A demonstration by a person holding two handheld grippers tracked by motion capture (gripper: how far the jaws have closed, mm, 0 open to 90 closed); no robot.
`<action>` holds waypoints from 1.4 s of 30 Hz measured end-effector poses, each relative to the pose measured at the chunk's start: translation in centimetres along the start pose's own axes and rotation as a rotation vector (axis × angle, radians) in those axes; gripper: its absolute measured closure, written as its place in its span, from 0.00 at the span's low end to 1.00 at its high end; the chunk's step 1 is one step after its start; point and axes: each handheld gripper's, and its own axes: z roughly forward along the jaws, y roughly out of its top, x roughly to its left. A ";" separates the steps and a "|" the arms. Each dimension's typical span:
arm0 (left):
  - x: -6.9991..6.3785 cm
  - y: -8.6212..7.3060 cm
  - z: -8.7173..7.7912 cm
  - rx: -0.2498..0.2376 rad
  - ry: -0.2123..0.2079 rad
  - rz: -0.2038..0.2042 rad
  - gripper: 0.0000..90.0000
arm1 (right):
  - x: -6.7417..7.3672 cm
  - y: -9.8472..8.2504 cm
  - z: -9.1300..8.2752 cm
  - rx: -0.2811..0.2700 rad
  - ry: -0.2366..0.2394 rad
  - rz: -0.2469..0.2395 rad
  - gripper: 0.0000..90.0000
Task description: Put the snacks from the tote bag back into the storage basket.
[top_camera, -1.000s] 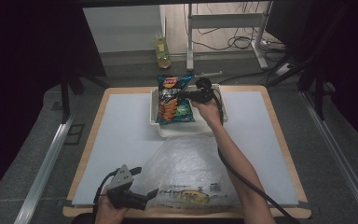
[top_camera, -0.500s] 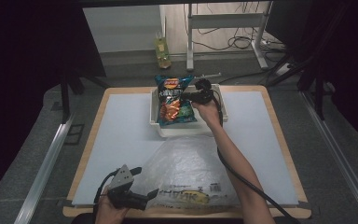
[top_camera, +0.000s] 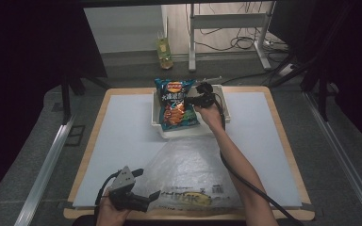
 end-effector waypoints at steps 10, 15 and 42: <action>0.0 0.0 0.0 0.002 0.009 0.003 0.02 | 0.2 0.2 -0.6 -0.003 -0.031 -0.018 0.82; 0.0 0.0 0.0 0.012 0.027 0.005 0.03 | 0.3 0.3 -1.3 -0.011 -0.028 -0.024 0.76; 0.1 -0.2 0.2 0.019 0.044 0.015 0.02 | 2.5 -0.9 -3.7 0.016 -0.032 -0.127 0.53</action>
